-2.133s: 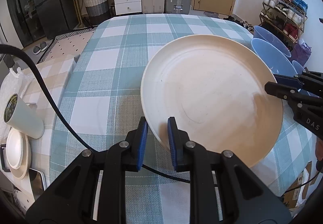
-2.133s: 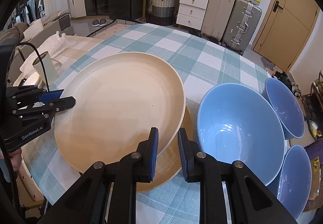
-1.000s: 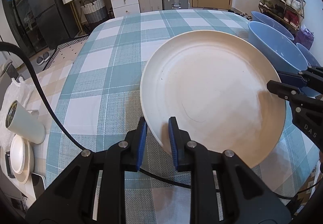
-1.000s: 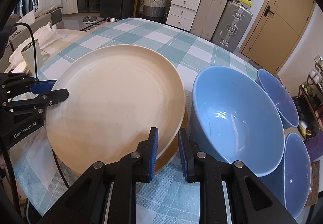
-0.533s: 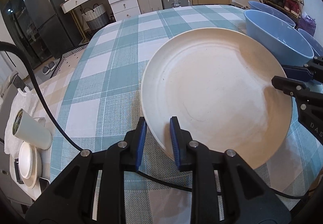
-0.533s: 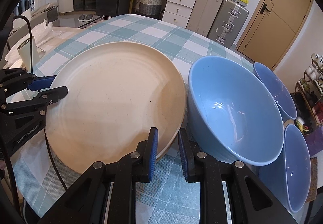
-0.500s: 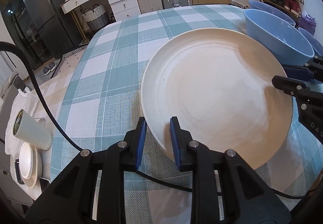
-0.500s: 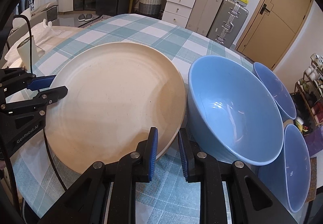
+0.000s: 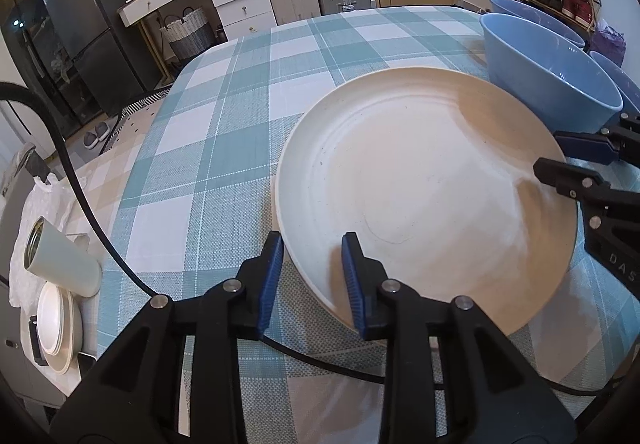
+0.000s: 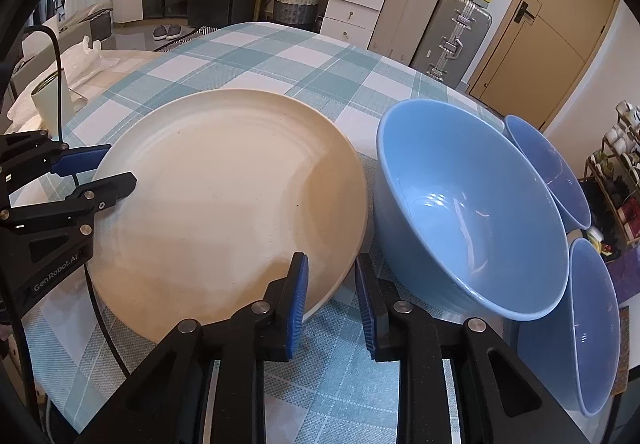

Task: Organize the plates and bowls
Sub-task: 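Lower the held cream plate onto the stacked cream plates with both grippers, then open both grippers to release the plate onto the stack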

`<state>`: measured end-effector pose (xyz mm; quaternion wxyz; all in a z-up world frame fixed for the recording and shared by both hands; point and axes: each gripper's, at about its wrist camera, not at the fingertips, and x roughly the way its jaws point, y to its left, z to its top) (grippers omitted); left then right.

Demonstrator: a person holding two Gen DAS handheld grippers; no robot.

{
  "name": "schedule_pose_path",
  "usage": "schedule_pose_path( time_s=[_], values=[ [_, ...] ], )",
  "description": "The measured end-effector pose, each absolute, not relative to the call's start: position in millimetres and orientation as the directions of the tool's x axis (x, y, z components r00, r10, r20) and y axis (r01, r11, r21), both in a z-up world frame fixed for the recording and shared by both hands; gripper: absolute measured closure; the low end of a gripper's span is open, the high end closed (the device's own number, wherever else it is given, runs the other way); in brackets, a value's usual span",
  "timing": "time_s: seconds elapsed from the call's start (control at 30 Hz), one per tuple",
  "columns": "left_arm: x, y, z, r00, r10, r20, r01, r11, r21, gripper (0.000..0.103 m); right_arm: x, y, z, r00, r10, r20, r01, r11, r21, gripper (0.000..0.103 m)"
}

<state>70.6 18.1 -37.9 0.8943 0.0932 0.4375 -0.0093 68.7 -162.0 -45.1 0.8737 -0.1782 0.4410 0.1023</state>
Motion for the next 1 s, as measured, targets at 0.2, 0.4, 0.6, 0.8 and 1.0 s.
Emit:
schedule_pose_path(
  time_s=[0.2, 0.4, 0.6, 0.8, 1.0],
  values=[
    [71.1, 26.9, -31.3, 0.615, 0.013, -0.788, 0.100, 0.991, 0.094, 0.054, 66.6, -161.0, -41.1, 0.580, 0.049, -0.813, -0.353, 0.915, -0.196, 0.058],
    [60.3, 43.0, -11.2, 0.637, -0.052, -0.769, 0.087, 0.996, 0.004, 0.025, 58.9, -161.2, -26.8, 0.588, 0.114, -0.801, -0.368, 0.919, -0.139, 0.020],
    [47.9, 54.0, 4.1, 0.652, -0.064, -0.756, 0.058, 0.998, -0.034, 0.002, 46.7, -155.6, -15.3, 0.600, 0.130, -0.789, -0.387, 0.911, -0.144, 0.005],
    [38.4, 59.1, 16.3, 0.646, -0.102, -0.756, 0.050, 0.995, -0.091, 0.002, 36.6, -158.5, -1.2, 0.622, 0.132, -0.771, -0.374, 0.916, -0.145, 0.002],
    [28.0, 51.1, 37.4, 0.660, -0.165, -0.733, 0.089, 0.986, -0.143, 0.002, 28.1, -175.0, 21.8, 0.631, 0.170, -0.757, -0.359, 0.929, -0.091, 0.001]
  ],
)
